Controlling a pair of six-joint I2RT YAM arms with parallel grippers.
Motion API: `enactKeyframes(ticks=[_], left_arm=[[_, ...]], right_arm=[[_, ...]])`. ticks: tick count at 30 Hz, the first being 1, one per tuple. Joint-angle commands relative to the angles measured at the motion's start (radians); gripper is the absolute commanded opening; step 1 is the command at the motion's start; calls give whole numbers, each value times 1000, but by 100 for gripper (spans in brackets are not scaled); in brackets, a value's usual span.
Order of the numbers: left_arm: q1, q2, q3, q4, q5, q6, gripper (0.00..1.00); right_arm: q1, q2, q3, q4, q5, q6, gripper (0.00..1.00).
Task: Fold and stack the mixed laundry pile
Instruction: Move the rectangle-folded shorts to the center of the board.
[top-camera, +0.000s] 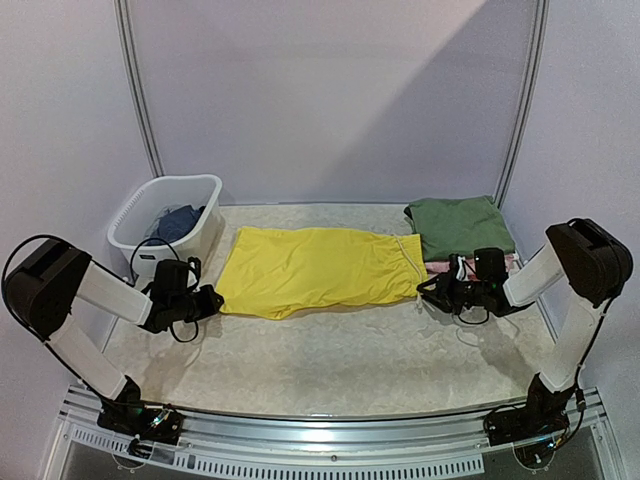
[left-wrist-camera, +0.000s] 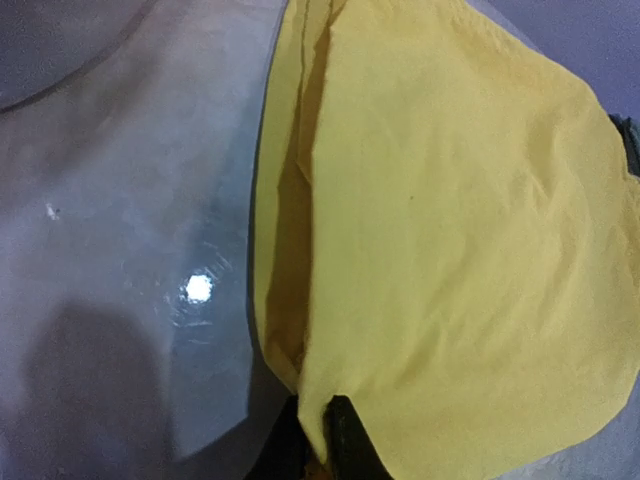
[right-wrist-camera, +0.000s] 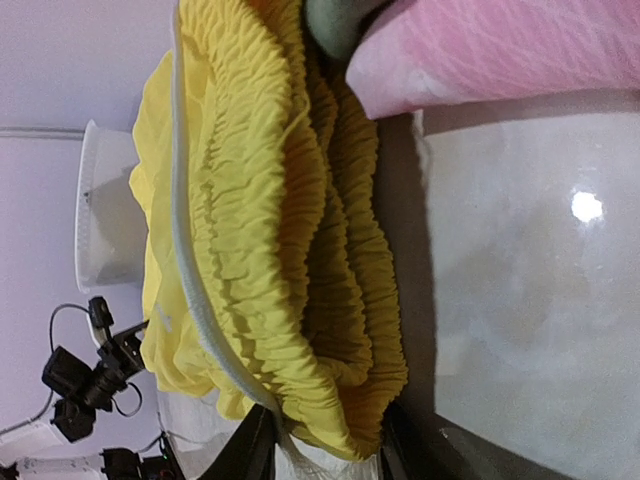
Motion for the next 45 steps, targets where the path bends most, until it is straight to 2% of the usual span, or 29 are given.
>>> enactKeyframes(ticks=[1, 6, 9, 15, 19, 26, 30, 31, 32, 36, 38, 39, 42, 45], left_arm=[[13, 2, -3, -27, -8, 20, 2], [14, -30, -11, -46, -11, 18, 0], [12, -70, -20, -77, -13, 12, 0], [11, -208, -54, -200, -45, -28, 0], [10, -349, -89, -315, -56, -60, 0], [-19, -636, -131, -562, -92, -110, 0], [-29, -749, -159, -641, -95, -133, 3], [-32, -779, -169, -652, -88, -139, 7], [-35, -809, -179, -661, -80, -147, 12], [-63, -937, -175, -738, -103, -151, 43], [-89, -982, -137, -814, -146, -137, 56], [-104, -994, -112, -840, -169, -127, 58], [-178, -972, -41, -870, -218, -98, 58], [-302, -869, 37, -817, -237, -35, 56]], right_arm=[[-20, 66, -8, -58, 18, -1, 28], [-26, 80, 13, -82, 6, -30, 8], [-26, 69, 5, -98, 1, -34, 1], [-25, -69, -50, -240, 57, -71, 0], [-22, -199, -148, -297, 71, -68, 0], [25, -508, -279, -485, 166, -45, 0], [38, -705, -332, -588, 187, -24, 0], [39, -745, -340, -635, 190, -24, 2], [40, -813, -346, -669, 190, -24, 8], [42, -1010, -343, -797, 213, -27, 75], [42, -1082, -338, -824, 219, -27, 93], [42, -1114, -337, -828, 219, -27, 98], [42, -1125, -332, -798, 211, -34, 99], [42, -1071, -307, -793, 222, -49, 99]])
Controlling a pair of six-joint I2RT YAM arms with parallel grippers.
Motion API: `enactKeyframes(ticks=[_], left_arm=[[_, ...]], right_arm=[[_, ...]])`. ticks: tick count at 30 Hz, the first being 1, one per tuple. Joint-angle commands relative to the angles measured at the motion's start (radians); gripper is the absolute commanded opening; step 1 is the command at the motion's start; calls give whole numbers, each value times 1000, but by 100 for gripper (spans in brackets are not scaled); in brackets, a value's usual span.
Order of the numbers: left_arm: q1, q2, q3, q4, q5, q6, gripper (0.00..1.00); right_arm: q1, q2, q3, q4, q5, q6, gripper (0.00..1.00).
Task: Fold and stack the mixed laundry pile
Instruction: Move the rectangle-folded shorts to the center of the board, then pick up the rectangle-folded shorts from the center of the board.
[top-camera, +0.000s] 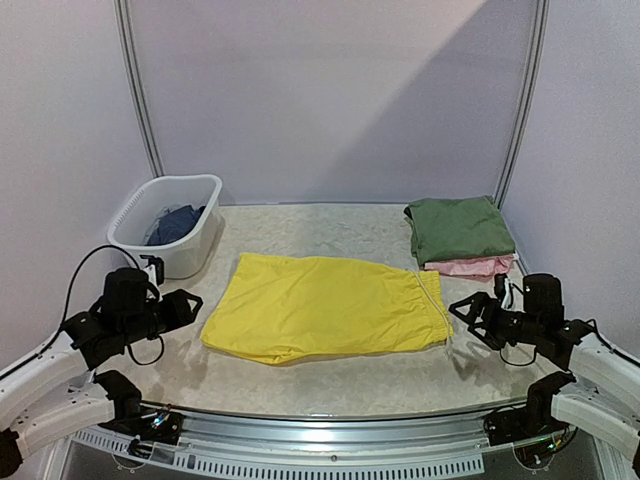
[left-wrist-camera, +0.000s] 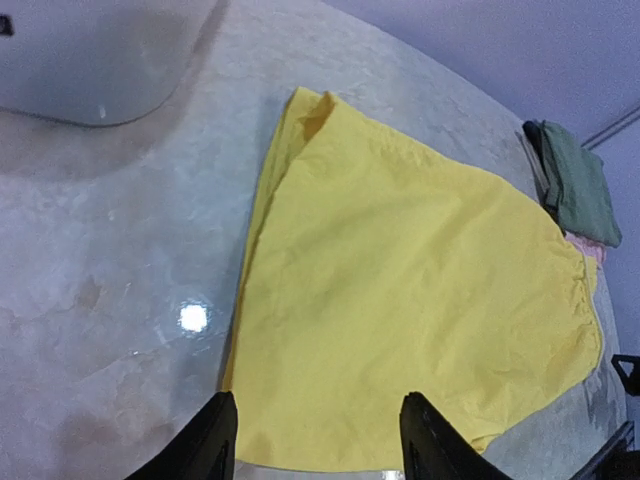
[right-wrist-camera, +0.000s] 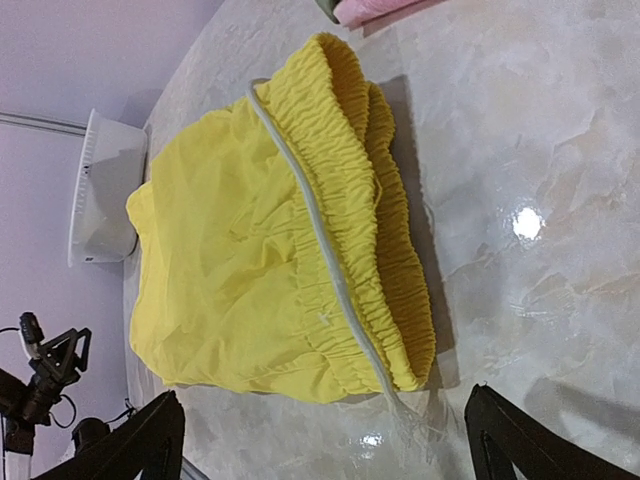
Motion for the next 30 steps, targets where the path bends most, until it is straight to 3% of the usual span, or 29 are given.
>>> enactKeyframes(ticks=[1, 7, 13, 20, 30], left_arm=[[-186, 147, 135, -1, -113, 118, 56], [-518, 584, 465, -8, -289, 346, 67], [-767, 967, 822, -35, -448, 629, 70], [-879, 1326, 1181, -82, -516, 832, 83], [-943, 1676, 1526, -101, -507, 1032, 81]], right_arm=[[0, 81, 42, -39, 39, -25, 99], [0, 130, 140, -171, 200, -34, 99], [0, 2, 157, -219, 336, 28, 99], [-50, 40, 227, -270, 270, -56, 99], [-129, -10, 240, -358, 308, -87, 99]])
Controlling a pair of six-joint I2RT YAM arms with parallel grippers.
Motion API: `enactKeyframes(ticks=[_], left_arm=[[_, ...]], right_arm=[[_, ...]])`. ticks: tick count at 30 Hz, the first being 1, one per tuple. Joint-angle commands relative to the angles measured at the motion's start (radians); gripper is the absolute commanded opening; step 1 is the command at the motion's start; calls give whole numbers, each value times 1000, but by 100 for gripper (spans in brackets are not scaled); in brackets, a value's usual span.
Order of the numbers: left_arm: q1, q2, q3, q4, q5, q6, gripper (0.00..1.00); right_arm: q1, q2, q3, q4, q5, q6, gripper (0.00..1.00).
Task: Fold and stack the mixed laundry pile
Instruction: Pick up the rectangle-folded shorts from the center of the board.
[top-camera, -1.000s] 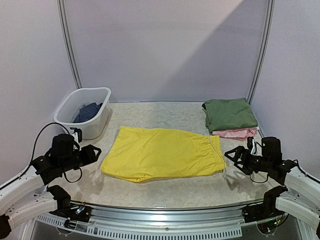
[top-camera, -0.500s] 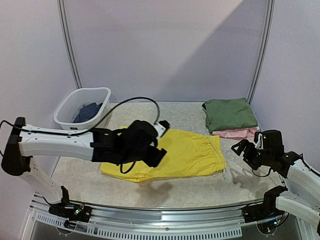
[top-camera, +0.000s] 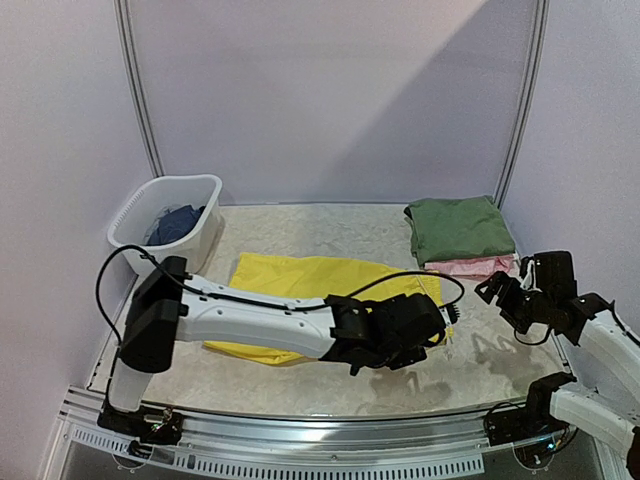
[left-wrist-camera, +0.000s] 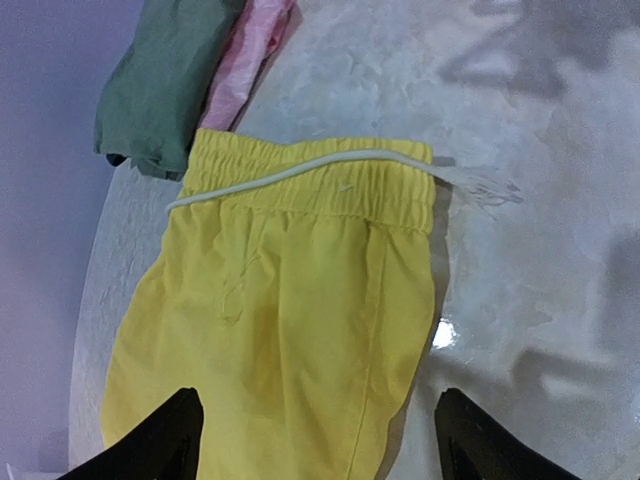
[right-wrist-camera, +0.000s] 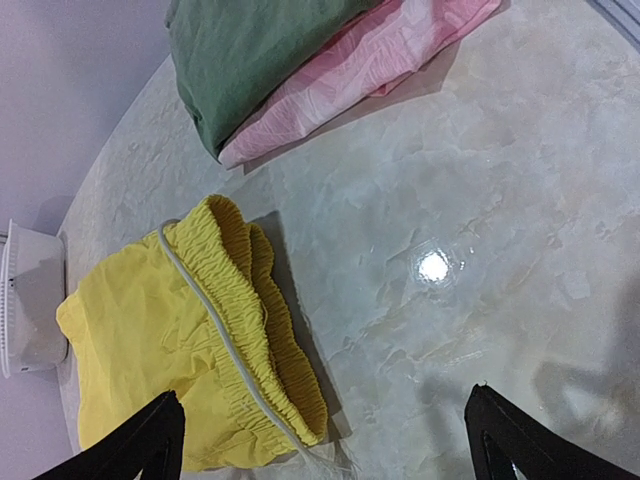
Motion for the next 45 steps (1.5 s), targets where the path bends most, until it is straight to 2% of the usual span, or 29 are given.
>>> enactKeyframes(ticks=[1, 6, 9, 14, 22, 25, 29, 32, 37, 45], left_arm=[[-31, 119, 132, -41, -17, 137, 81], [-30, 246, 284, -59, -9, 209, 81], [-30, 316, 369, -87, 7, 232, 76], [-11, 424, 489, -110, 6, 248, 74], [37, 488, 524, -62, 32, 250, 52], [43, 500, 523, -38, 29, 244, 35], [44, 499, 507, 7, 17, 240, 13], [43, 477, 491, 18, 20, 223, 1], [43, 367, 362, 83, 62, 157, 0], [51, 119, 18, 292, 133, 28, 0]], right_arm=[[-20, -66, 22, -75, 57, -23, 99], [-23, -113, 26, -106, 86, -29, 99], [-22, -119, 29, -118, 94, -43, 99], [-22, -129, 29, -129, 98, -58, 99], [-22, -150, 17, -124, 89, -57, 99], [-24, -139, 3, -94, 54, -42, 99], [-22, -94, -10, -38, -7, -23, 99], [-22, -52, -7, -13, -44, -27, 99], [-22, 5, -1, 58, -169, -37, 99], [-23, 122, -23, 167, -344, 14, 99]])
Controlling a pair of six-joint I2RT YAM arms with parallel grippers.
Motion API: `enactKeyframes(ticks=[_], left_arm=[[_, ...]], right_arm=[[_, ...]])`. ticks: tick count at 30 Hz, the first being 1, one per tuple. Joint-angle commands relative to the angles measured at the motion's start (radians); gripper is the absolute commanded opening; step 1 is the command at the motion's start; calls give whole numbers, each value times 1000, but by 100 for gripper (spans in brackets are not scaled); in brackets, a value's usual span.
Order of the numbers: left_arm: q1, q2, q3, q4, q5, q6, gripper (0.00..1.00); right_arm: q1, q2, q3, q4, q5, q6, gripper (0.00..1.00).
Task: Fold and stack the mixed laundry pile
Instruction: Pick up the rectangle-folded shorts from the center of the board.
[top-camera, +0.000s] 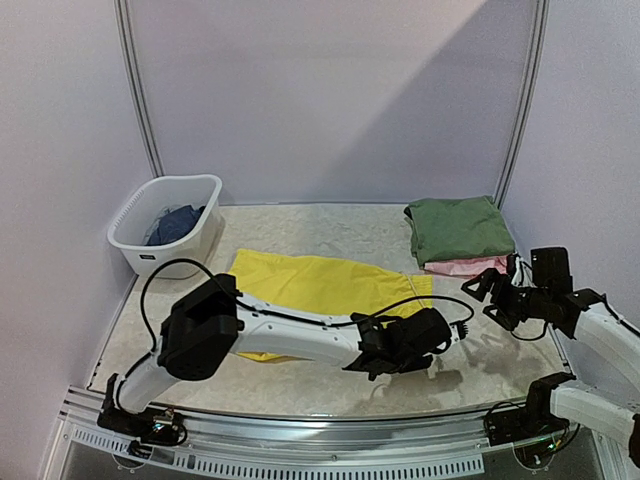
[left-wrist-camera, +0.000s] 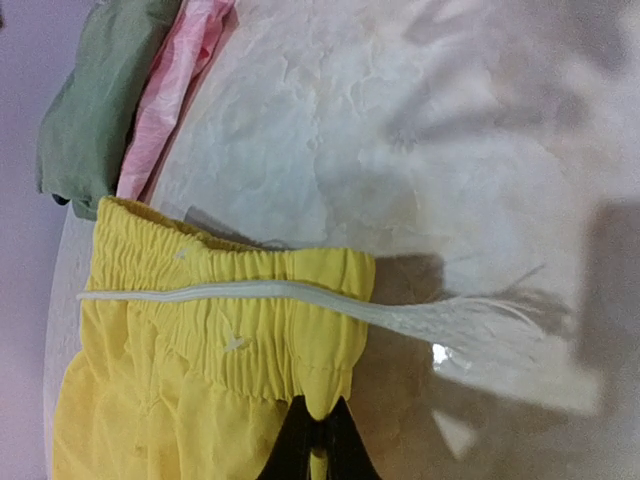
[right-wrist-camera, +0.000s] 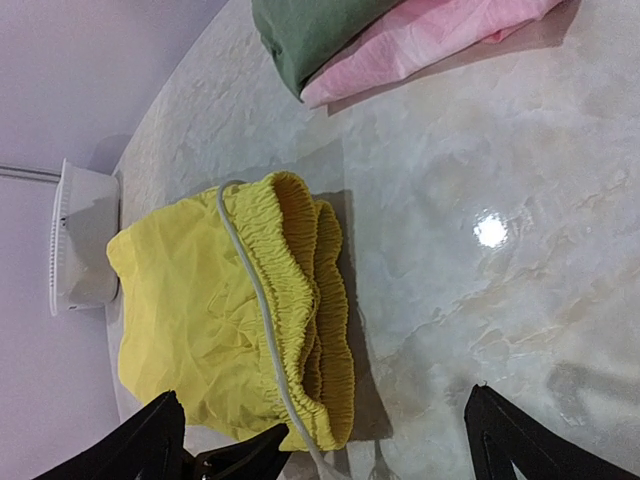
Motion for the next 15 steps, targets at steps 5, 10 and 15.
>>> enactKeyframes(ticks=[5, 10, 15], left_arm=[[24, -169, -188, 176, 99, -138, 0], [24, -182, -232, 209, 97, -148, 0], [23, -190, -251, 224, 93, -159, 0]], right_arm=[[-5, 155, -73, 236, -261, 72, 99], [-5, 267, -91, 381, -343, 122, 99], [12, 409, -82, 520, -414, 164, 99]])
